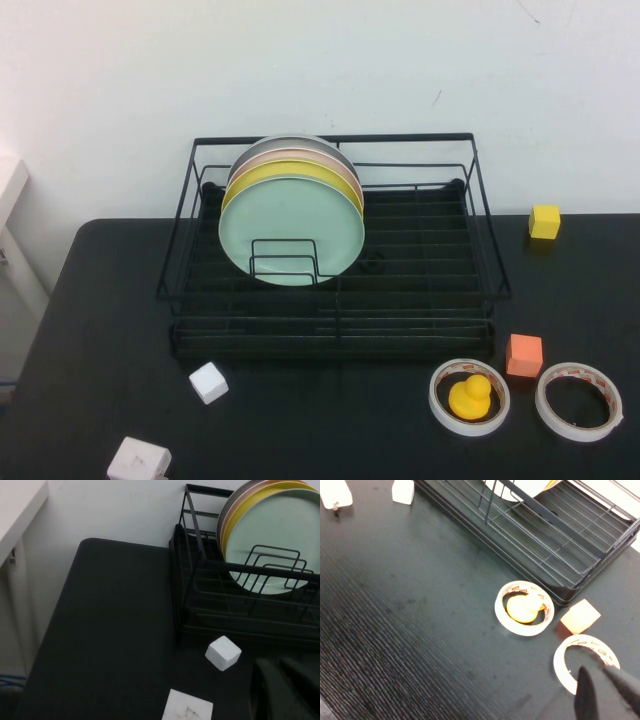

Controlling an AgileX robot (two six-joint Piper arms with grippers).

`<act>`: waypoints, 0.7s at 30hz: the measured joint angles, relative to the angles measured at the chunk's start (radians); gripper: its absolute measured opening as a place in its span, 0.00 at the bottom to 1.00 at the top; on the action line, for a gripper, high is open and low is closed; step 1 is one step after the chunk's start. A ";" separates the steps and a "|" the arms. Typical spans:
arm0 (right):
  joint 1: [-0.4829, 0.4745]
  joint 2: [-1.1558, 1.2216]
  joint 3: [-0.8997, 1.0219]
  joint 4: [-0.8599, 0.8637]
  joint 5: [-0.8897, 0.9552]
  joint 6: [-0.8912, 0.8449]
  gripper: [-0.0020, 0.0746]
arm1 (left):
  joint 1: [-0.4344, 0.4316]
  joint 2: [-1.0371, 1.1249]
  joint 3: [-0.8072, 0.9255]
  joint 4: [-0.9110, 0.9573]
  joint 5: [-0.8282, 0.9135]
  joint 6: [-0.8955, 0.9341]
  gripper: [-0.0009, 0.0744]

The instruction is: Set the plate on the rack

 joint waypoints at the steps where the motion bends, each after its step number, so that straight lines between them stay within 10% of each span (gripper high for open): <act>1: 0.000 0.000 0.000 0.000 0.000 0.000 0.02 | 0.000 0.000 0.000 -0.009 0.000 0.000 0.01; 21: 0.000 0.000 0.000 0.000 0.000 0.000 0.02 | 0.001 0.000 -0.002 -0.128 0.004 0.122 0.01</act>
